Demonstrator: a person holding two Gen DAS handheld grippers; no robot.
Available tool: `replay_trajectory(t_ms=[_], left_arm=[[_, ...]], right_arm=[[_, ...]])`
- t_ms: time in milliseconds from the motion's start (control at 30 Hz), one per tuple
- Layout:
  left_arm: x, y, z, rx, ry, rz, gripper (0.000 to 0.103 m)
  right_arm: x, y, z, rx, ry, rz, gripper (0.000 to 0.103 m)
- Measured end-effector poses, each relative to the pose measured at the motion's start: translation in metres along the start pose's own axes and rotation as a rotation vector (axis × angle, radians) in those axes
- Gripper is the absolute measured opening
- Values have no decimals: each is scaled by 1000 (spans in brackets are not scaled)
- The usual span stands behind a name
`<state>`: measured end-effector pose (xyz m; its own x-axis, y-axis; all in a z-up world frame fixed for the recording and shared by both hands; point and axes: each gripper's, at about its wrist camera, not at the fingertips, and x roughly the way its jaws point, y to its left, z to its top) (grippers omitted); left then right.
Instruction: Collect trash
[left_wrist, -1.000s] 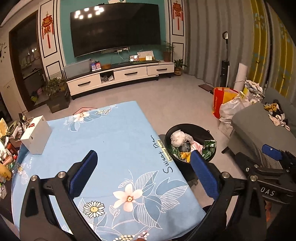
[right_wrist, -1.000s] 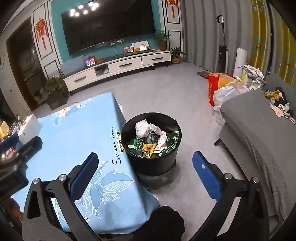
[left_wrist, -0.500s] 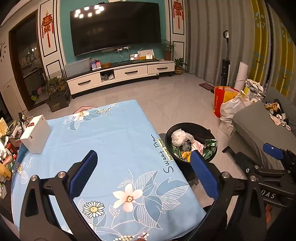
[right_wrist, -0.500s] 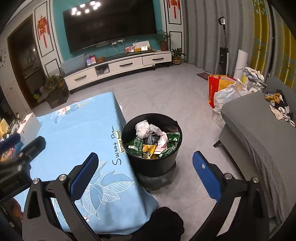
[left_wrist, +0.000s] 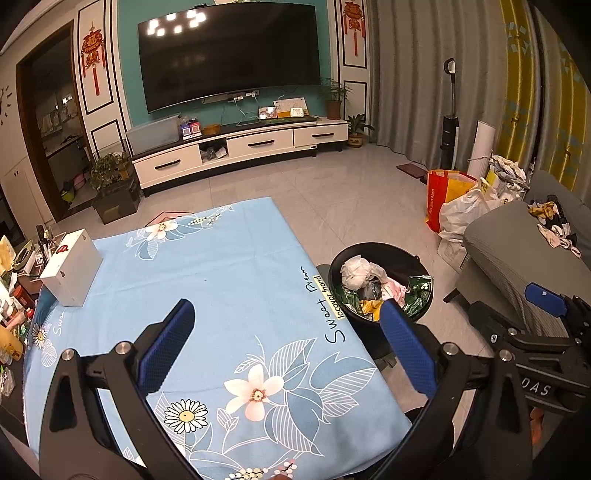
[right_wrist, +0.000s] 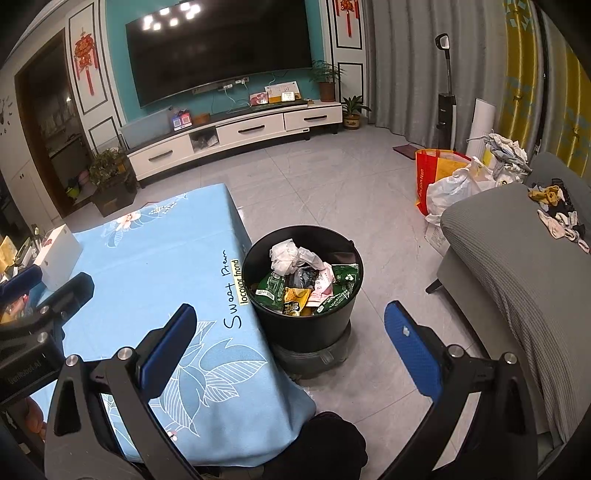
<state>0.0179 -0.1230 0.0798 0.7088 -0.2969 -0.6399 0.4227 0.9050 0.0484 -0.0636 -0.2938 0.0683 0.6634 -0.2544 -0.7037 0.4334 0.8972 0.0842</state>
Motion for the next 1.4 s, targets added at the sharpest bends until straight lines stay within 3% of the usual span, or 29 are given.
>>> replay_trajectory(t_ms=[1400], left_arm=[[1, -3, -3, -1, 12, 9, 100]], right_arm=[[1, -3, 0, 3, 4, -3, 99]])
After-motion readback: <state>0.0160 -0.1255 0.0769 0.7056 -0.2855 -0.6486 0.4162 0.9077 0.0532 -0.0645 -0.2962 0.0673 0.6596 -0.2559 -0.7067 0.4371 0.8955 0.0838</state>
